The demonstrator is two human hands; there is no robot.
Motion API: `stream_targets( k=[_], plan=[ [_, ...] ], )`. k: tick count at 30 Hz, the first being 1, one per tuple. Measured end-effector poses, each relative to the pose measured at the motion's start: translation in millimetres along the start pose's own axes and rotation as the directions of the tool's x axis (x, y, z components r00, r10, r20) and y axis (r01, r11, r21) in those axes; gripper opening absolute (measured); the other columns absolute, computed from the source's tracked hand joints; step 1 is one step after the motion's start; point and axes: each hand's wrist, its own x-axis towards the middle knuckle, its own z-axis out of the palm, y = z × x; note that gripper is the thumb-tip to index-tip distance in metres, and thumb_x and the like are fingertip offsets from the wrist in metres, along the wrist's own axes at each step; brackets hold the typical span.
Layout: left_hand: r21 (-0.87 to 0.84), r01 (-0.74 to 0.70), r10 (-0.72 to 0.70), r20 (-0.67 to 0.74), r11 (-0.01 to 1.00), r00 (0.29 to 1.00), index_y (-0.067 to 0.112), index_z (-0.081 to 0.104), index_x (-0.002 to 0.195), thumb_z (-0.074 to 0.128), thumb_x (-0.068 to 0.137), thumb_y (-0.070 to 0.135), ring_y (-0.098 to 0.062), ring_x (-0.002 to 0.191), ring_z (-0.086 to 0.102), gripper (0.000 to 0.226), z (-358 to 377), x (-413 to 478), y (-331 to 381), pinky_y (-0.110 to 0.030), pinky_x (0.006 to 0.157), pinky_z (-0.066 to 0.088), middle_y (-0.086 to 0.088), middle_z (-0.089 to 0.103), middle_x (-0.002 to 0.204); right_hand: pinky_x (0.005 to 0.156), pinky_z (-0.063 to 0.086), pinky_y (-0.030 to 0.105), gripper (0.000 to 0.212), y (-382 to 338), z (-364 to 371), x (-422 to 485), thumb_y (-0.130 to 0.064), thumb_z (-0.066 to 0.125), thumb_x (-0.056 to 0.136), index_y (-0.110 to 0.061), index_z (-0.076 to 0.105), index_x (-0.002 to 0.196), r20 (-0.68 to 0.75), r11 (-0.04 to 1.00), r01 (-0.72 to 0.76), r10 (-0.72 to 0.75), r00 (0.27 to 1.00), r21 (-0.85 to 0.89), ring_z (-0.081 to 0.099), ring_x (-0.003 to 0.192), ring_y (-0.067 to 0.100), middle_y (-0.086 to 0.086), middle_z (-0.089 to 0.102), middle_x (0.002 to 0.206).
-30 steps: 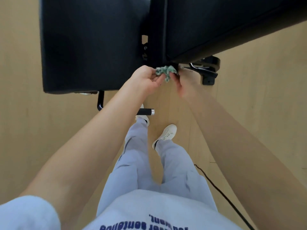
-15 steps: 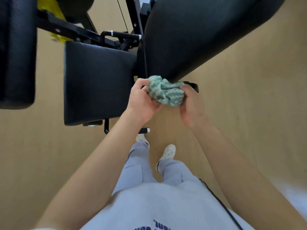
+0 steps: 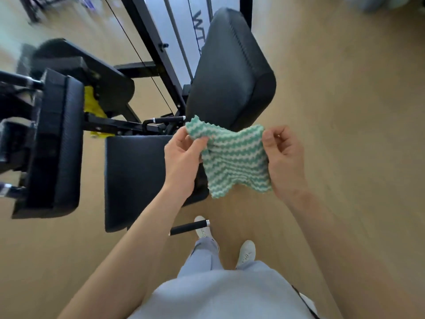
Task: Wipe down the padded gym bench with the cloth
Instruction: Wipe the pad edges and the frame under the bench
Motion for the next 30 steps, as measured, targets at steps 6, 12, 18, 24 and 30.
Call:
stream_targets(
  k=[6,12,18,24,30],
  plan=[
    [-0.12,-0.117,0.125,0.064,0.986,0.99,0.01,0.06,0.131,0.046,0.098,-0.008,-0.01,0.071,0.064,0.04,44,44,75,-0.025,0.065,0.056,0.004,0.067,0.081,0.063,0.045,0.033,0.015,-60,-18,71,-0.026,0.063,0.097,-0.028,0.059,0.083,-0.146,0.983,0.177,-0.183,0.972,-0.049,0.051,0.066,0.011,-0.005,0.057,0.071],
    [0.112,-0.026,0.04,-0.126,0.993,0.991,0.016,0.048,0.147,0.045,0.096,-0.006,-0.006,0.083,0.062,0.056,65,100,80,-0.02,0.07,0.052,0.0,0.063,0.124,0.088,0.058,0.035,0.022,-62,-22,144,-0.024,0.068,0.094,-0.013,0.065,0.113,-0.197,0.942,0.09,-0.16,0.967,-0.323,0.065,0.095,0.013,-0.003,0.067,0.106],
    [0.442,-0.387,0.375,0.12,0.809,0.919,0.019,0.051,0.149,0.046,0.102,0.015,-0.014,0.149,0.038,0.048,73,101,29,-0.042,0.125,0.032,0.0,0.045,0.159,0.105,0.04,0.014,0.038,-42,4,120,-0.024,0.059,0.1,-0.013,0.058,0.136,0.0,0.872,0.198,-0.222,0.975,-0.448,0.052,0.126,0.009,0.0,0.057,0.142],
    [0.44,-0.474,0.375,0.296,0.762,0.878,0.015,0.012,0.164,0.015,0.102,0.046,-0.017,0.161,-0.006,0.069,113,128,9,-0.036,0.129,-0.01,-0.004,0.002,0.174,0.125,0.013,0.024,0.051,-37,28,157,-0.024,0.041,0.11,-0.009,0.033,0.158,0.231,0.893,0.154,-0.058,0.971,-0.423,0.021,0.153,0.01,0.002,0.027,0.166],
    [0.451,-0.511,0.413,0.303,0.732,0.859,0.009,0.012,0.164,0.023,0.104,0.043,-0.024,0.161,-0.005,0.069,116,123,1,-0.047,0.13,-0.008,-0.01,0.002,0.174,0.125,0.019,0.026,0.048,-29,28,157,-0.023,0.043,0.109,-0.007,0.041,0.154,0.159,0.942,0.139,-0.094,0.983,-0.304,0.027,0.152,0.014,0.006,0.035,0.163]
  ],
)
